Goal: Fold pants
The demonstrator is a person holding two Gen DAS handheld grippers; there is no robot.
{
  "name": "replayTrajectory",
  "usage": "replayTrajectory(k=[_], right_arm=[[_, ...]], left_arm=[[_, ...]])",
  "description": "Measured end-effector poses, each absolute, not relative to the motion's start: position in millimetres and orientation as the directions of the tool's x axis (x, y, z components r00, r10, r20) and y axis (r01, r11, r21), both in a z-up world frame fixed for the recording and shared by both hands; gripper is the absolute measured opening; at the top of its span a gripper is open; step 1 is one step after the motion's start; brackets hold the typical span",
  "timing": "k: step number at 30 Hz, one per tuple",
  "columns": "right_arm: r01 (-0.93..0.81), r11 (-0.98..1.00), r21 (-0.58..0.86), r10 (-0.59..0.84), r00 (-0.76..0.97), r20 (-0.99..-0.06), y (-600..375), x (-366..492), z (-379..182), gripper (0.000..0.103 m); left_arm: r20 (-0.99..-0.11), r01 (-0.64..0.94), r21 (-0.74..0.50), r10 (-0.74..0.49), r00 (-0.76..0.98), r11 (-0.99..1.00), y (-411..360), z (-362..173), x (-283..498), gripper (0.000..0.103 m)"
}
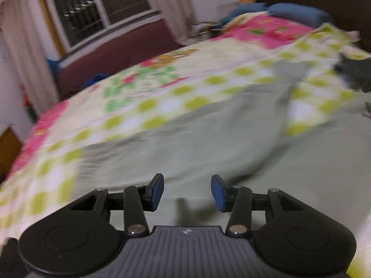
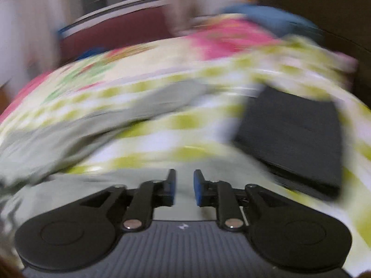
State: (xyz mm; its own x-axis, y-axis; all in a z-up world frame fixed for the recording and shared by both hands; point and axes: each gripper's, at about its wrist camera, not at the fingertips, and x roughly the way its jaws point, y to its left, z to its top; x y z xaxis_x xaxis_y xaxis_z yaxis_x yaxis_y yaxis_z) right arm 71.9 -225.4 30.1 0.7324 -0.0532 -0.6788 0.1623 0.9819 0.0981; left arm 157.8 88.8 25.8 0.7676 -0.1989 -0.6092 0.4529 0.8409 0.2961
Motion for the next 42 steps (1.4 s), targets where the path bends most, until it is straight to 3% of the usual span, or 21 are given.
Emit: replayTrajectory(k=[2,5,7,11,15,21,22,23,24,25,27,33,38,42], right_arm=[[-0.020,0.999,0.048,0.047,0.722,-0.691,-190,129,27,0.025],[-0.265,0.962,-0.063,0.140,0.681,-0.719,-143,205,14,0.045],[-0.373,0.919,-0.124,0.159,0.641,-0.751,-120,250,3,0.047],[-0.440,0.880,-0.180,0.141,0.603,-0.785,-104,314,-8,0.047],[-0.484,0.861,-0.155,0.143,0.524,-0.840,-99,334,-20,0.047],[-0.486,0.869,-0.091,0.172,0.469,-0.866,-107,347,-27,0.046],[-0.487,0.869,-0.087,0.177,0.471,-0.864,-108,344,-27,0.041],[-0.490,0.868,-0.075,0.187,0.464,-0.866,-109,343,-28,0.035],[-0.487,0.871,-0.058,0.196,0.454,-0.869,-109,342,-30,0.022],[-0.481,0.875,-0.046,0.201,0.448,-0.871,-108,340,-30,0.011],[-0.477,0.878,-0.040,0.203,0.446,-0.872,-104,336,-27,0.002],[-0.424,0.901,-0.093,0.190,0.578,-0.794,-103,322,20,0.001],[-0.384,0.919,-0.085,0.250,0.739,-0.626,-104,274,102,0.001],[-0.406,0.897,-0.175,0.273,0.820,-0.504,-89,188,147,0.001]], left_arm=[[-0.600,0.420,0.340,-0.149,0.786,0.841,108,25,188,0.066],[-0.604,0.396,0.378,-0.102,0.790,0.837,132,23,242,0.071],[-0.632,0.384,0.379,-0.067,0.772,0.842,146,19,280,0.073],[-0.655,0.318,0.303,-0.046,0.754,0.899,177,15,333,0.074],[-0.726,0.326,0.157,-0.115,0.678,0.932,189,7,368,0.077],[-0.766,0.298,0.221,-0.024,0.642,0.929,185,-20,392,0.085],[-0.770,0.285,0.211,-0.021,0.638,0.935,187,-22,394,0.083],[-0.774,0.276,0.201,-0.020,0.633,0.940,187,-23,394,0.074],[-0.778,0.276,0.197,-0.021,0.628,0.941,186,-23,395,0.062],[-0.781,0.278,0.200,-0.019,0.625,0.940,182,-23,395,0.056],[-0.773,0.284,0.225,-0.007,0.634,0.932,174,-20,394,0.041],[-0.690,0.242,0.245,-0.007,0.724,0.939,176,17,376,0.038],[-0.549,0.189,0.199,-0.050,0.834,0.962,198,76,324,0.038],[-0.438,0.165,0.126,-0.094,0.894,0.978,222,106,253,0.038]])
